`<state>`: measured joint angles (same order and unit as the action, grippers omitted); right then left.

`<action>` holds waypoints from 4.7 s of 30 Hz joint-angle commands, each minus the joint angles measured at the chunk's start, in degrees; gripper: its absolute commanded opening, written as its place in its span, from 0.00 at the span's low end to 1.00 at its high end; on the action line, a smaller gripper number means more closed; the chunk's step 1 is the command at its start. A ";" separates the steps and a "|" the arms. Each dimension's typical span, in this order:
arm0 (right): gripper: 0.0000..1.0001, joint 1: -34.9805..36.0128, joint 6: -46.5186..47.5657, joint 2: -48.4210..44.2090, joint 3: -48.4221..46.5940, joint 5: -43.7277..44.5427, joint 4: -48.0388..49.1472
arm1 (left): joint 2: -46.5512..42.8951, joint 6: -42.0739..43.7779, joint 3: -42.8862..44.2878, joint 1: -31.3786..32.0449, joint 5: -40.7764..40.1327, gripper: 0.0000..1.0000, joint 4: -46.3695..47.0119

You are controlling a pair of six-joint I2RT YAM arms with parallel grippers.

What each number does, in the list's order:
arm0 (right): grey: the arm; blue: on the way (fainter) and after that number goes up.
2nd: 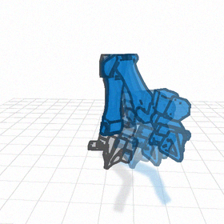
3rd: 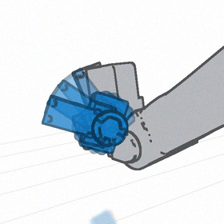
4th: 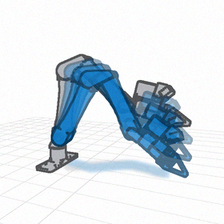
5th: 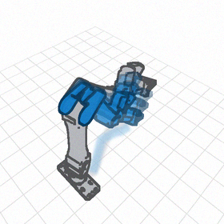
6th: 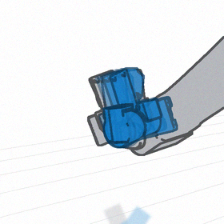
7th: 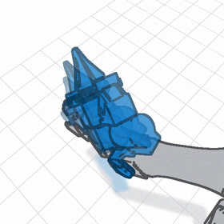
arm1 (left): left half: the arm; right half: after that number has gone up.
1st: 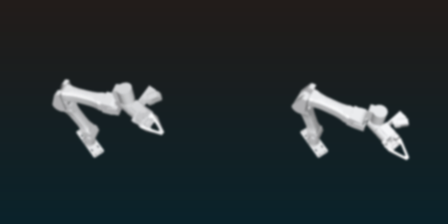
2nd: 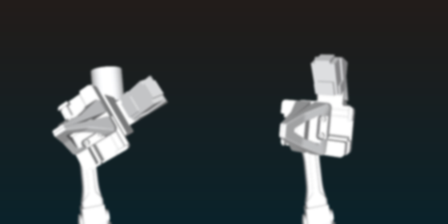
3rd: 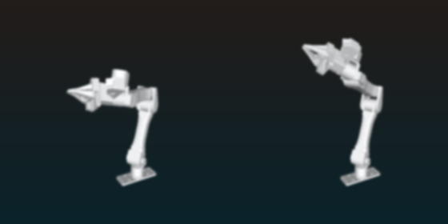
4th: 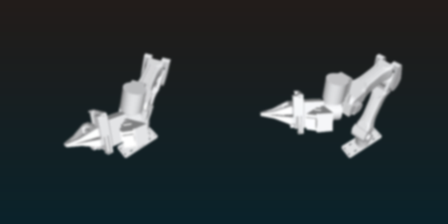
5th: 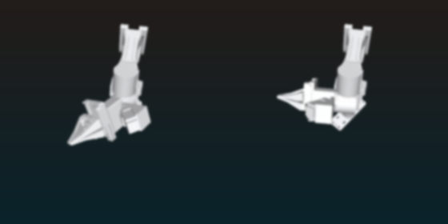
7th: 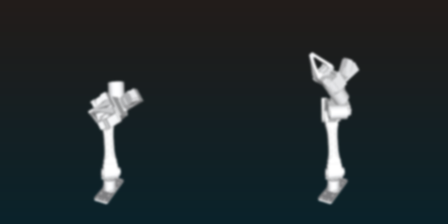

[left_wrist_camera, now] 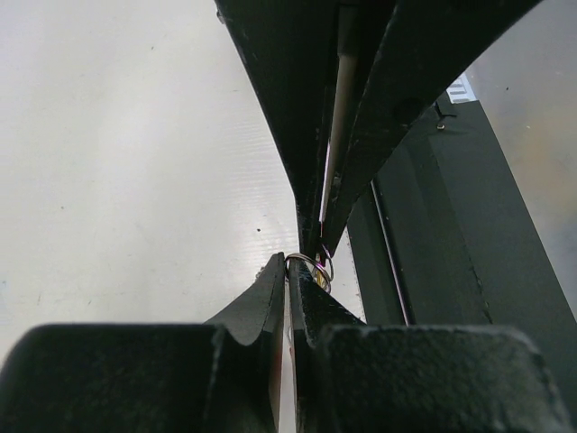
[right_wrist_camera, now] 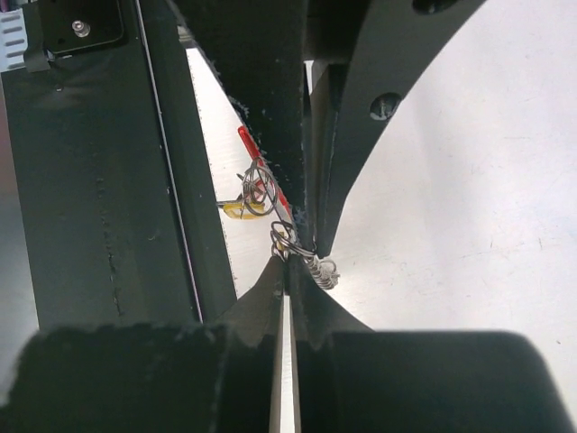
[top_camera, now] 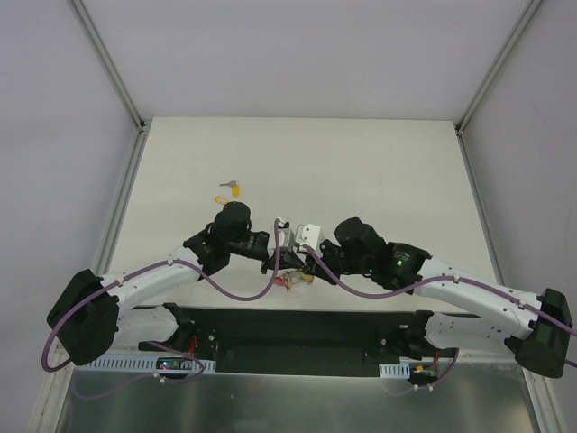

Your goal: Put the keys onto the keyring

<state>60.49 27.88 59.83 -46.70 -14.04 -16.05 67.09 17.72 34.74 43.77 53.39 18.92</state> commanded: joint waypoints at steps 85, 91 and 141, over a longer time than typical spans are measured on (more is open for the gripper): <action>0.01 0.33 -22.43 9.24 -11.13 19.23 -9.52 | -18.03 -13.42 -8.37 25.67 -67.02 0.75 -0.20; 0.01 0.51 -23.39 10.65 -12.36 19.93 -10.66 | -21.47 -6.91 -11.97 25.67 -64.64 0.60 5.76; 0.01 1.65 -25.33 11.36 -14.04 22.13 -11.81 | -1.44 1.62 -16.02 25.66 -68.59 0.25 32.58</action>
<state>61.76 3.60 71.55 -57.95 7.11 -27.33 64.69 18.65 17.19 69.04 -13.76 47.79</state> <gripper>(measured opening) 0.022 0.251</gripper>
